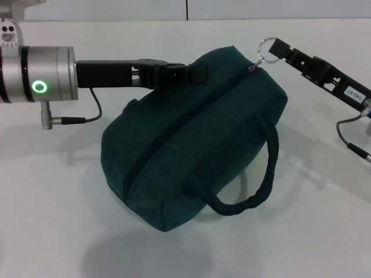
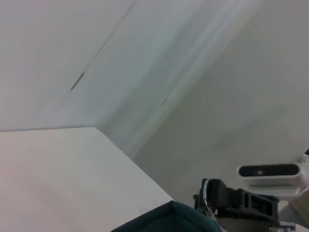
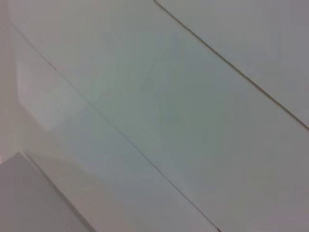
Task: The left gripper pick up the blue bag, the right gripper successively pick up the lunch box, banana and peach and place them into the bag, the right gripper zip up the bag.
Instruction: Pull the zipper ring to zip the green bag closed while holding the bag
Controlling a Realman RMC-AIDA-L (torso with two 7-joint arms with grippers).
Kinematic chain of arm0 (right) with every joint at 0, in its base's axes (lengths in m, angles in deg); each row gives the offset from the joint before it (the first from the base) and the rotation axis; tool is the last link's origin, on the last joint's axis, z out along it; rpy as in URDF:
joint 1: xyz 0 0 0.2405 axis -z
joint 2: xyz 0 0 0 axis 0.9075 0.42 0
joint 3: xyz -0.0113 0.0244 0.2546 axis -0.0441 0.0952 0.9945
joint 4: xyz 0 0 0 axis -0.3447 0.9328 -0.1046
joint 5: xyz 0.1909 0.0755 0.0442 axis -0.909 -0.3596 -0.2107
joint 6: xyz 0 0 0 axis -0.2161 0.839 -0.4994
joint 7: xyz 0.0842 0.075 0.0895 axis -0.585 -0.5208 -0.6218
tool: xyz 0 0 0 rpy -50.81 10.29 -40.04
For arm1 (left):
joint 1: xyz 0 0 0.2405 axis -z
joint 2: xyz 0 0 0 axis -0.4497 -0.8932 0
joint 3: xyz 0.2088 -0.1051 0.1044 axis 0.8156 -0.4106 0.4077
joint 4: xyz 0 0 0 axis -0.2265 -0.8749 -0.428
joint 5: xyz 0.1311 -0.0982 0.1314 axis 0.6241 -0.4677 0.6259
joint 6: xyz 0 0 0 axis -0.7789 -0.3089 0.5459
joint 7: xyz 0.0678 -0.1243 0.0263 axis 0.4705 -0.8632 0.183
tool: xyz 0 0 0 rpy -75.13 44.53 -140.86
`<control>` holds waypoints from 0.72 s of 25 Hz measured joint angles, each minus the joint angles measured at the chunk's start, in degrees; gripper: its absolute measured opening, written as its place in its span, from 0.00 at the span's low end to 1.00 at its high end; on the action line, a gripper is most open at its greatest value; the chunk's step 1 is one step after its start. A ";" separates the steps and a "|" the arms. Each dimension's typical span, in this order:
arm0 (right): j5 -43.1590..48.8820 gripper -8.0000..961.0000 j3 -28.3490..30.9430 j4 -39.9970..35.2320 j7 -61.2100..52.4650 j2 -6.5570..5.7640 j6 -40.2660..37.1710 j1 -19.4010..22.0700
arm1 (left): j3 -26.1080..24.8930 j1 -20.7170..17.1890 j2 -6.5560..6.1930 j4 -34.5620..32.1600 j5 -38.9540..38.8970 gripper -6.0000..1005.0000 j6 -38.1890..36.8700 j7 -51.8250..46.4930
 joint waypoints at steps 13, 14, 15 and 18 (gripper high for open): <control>-2.72 0.02 0.48 5.14 -2.79 -0.08 -3.93 1.41 | 0.04 -0.68 0.13 0.08 -0.09 0.07 -0.69 1.23; -2.80 0.02 0.62 5.17 -2.82 -0.07 -3.99 1.57 | 0.07 -0.68 0.15 0.08 -0.09 0.07 -0.69 1.23; -2.82 0.02 0.76 5.18 -2.85 -0.07 -4.00 1.74 | 0.12 -0.68 0.23 0.08 -0.09 0.07 -0.69 1.24; -2.85 0.02 1.04 5.30 -3.52 -0.07 -3.88 1.96 | 0.19 -0.69 0.59 0.08 -0.09 0.07 -0.83 1.24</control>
